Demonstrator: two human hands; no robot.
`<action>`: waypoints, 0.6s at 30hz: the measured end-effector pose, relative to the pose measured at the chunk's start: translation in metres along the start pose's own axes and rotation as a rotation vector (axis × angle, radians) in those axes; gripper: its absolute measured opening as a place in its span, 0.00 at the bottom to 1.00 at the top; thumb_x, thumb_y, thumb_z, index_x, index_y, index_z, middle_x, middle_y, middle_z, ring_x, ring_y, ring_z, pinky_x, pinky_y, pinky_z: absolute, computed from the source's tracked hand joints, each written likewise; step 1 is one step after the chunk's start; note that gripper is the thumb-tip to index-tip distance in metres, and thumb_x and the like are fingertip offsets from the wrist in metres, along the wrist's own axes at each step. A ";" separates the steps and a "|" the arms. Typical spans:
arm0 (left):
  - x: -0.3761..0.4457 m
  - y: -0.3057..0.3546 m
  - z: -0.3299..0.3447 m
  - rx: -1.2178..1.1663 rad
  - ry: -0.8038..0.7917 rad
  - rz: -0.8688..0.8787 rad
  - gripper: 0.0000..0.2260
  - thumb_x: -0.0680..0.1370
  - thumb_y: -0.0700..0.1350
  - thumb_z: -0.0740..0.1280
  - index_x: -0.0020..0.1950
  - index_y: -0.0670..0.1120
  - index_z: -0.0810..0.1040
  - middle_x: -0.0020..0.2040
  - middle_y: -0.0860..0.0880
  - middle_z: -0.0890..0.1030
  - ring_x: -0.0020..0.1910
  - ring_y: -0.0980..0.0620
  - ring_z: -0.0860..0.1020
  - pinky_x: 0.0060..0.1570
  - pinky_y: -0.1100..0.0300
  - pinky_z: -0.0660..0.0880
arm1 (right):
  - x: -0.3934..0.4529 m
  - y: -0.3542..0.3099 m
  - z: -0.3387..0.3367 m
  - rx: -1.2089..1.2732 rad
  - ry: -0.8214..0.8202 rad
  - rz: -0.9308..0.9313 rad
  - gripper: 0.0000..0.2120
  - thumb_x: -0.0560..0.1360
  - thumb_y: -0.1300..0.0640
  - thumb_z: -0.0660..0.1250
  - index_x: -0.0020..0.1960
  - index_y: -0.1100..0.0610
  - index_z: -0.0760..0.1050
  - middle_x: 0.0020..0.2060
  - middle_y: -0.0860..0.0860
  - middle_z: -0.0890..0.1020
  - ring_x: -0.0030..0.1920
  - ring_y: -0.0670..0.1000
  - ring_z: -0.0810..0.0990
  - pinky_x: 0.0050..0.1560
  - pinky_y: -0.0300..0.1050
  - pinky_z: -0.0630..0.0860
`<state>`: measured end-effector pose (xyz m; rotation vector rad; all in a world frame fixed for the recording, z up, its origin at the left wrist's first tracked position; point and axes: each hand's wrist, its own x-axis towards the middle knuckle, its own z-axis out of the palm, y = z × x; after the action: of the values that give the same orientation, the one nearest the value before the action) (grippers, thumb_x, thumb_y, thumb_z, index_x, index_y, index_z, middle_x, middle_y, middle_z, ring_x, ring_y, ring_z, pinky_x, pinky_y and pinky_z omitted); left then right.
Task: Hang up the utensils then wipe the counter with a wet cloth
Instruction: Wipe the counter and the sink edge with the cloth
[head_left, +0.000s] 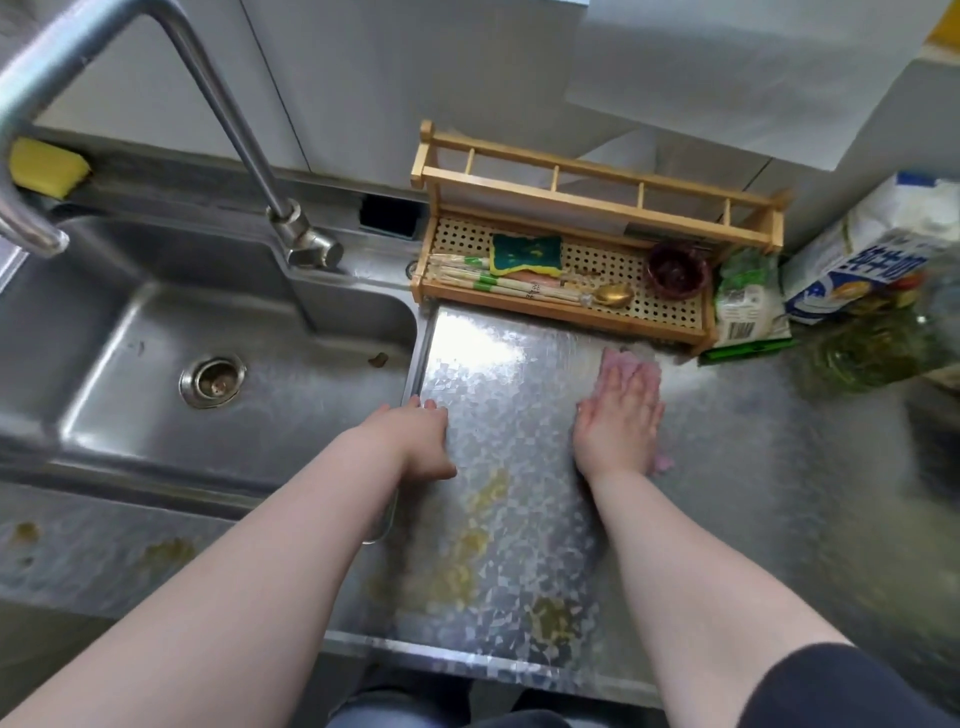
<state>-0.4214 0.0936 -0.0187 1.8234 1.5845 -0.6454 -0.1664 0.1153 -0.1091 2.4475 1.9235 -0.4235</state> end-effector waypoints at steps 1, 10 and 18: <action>0.001 -0.002 0.001 -0.005 -0.007 0.004 0.30 0.75 0.55 0.65 0.74 0.45 0.65 0.79 0.46 0.61 0.78 0.47 0.58 0.73 0.45 0.59 | -0.005 -0.019 0.003 0.007 -0.004 -0.022 0.33 0.82 0.45 0.48 0.83 0.53 0.41 0.82 0.57 0.43 0.81 0.58 0.39 0.80 0.58 0.45; 0.002 -0.010 0.000 -0.053 -0.013 0.019 0.30 0.76 0.54 0.65 0.76 0.47 0.63 0.79 0.46 0.61 0.78 0.46 0.58 0.72 0.48 0.62 | -0.031 -0.060 0.012 -0.116 -0.170 -0.685 0.32 0.83 0.46 0.48 0.81 0.43 0.33 0.82 0.49 0.40 0.81 0.53 0.37 0.80 0.60 0.42; -0.001 -0.021 0.002 -0.093 -0.014 0.056 0.34 0.78 0.52 0.63 0.81 0.51 0.53 0.82 0.51 0.54 0.80 0.47 0.51 0.75 0.44 0.53 | 0.034 0.027 -0.011 -0.040 -0.010 -0.143 0.32 0.82 0.49 0.51 0.83 0.52 0.43 0.82 0.58 0.46 0.82 0.57 0.43 0.80 0.59 0.46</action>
<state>-0.4426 0.0935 -0.0223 1.7844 1.5236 -0.5489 -0.1311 0.1429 -0.1098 2.2880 2.0891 -0.3935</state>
